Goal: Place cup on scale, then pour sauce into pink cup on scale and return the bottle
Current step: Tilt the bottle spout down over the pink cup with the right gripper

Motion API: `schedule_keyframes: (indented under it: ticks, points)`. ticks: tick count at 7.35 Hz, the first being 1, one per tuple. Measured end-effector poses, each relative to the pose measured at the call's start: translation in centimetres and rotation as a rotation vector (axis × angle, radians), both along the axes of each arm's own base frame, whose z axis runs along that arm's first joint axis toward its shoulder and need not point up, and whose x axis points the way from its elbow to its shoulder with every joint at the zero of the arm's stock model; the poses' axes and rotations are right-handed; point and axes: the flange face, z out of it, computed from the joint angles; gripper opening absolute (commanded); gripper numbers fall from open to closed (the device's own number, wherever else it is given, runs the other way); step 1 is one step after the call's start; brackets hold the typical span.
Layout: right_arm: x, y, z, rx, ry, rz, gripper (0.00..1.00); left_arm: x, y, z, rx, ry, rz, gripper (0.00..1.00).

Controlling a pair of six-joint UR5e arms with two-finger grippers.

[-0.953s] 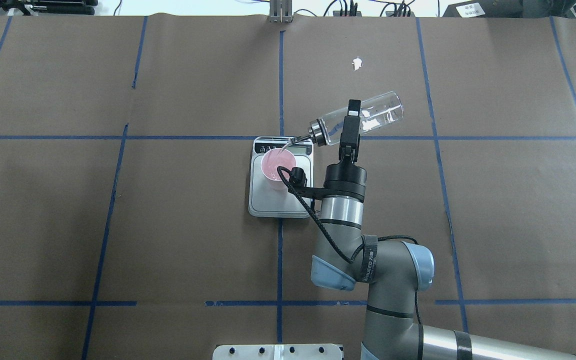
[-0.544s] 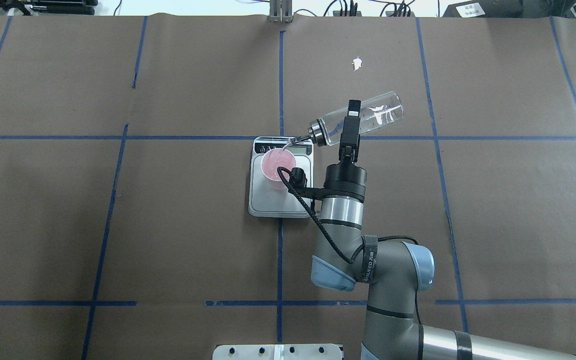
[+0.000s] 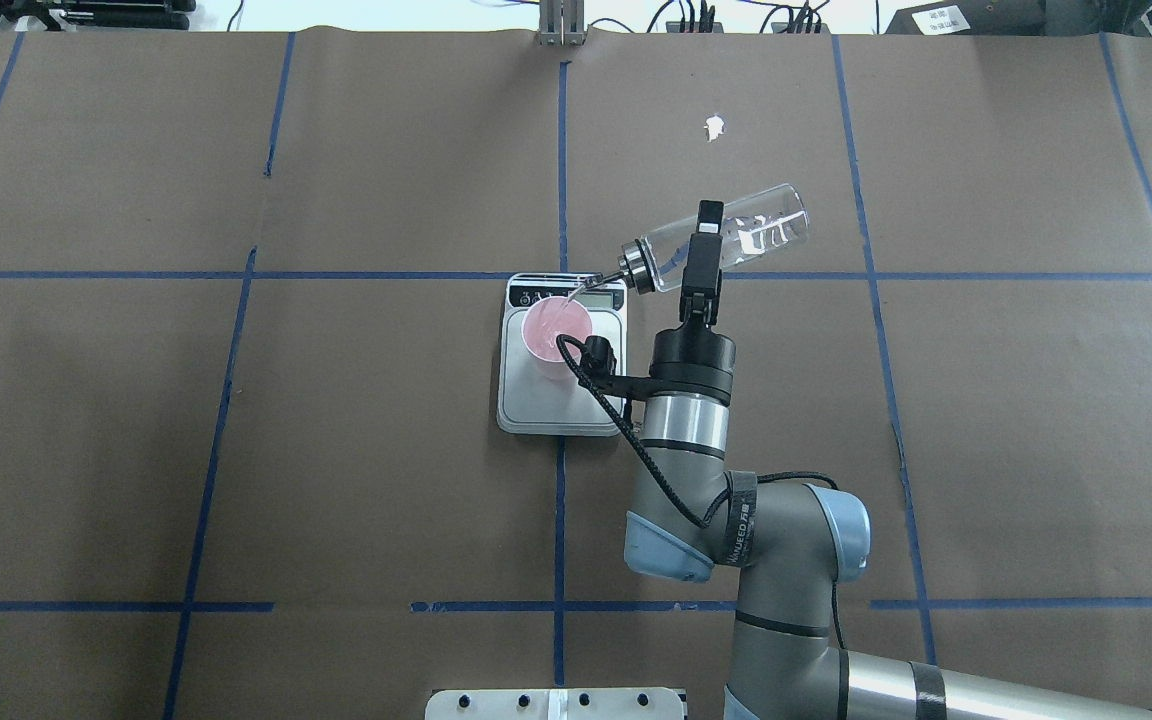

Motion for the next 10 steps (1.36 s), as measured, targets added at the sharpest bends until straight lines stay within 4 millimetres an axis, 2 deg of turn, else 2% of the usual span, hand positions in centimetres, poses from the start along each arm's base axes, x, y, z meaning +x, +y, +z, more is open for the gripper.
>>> schedule_keyframes:
  ticks: [5, 10]
  points:
    - [-0.38, -0.11, 0.97, 0.014, 0.037, 0.02, 0.0, 0.05, -0.04, -0.08, 0.001, 0.002, 0.001, 1.0]
    - [-0.31, -0.09, 0.3, 0.018, -0.006, 0.015, 0.0, -0.01, -0.04, -0.1, 0.002, 0.002, 0.0, 1.0]
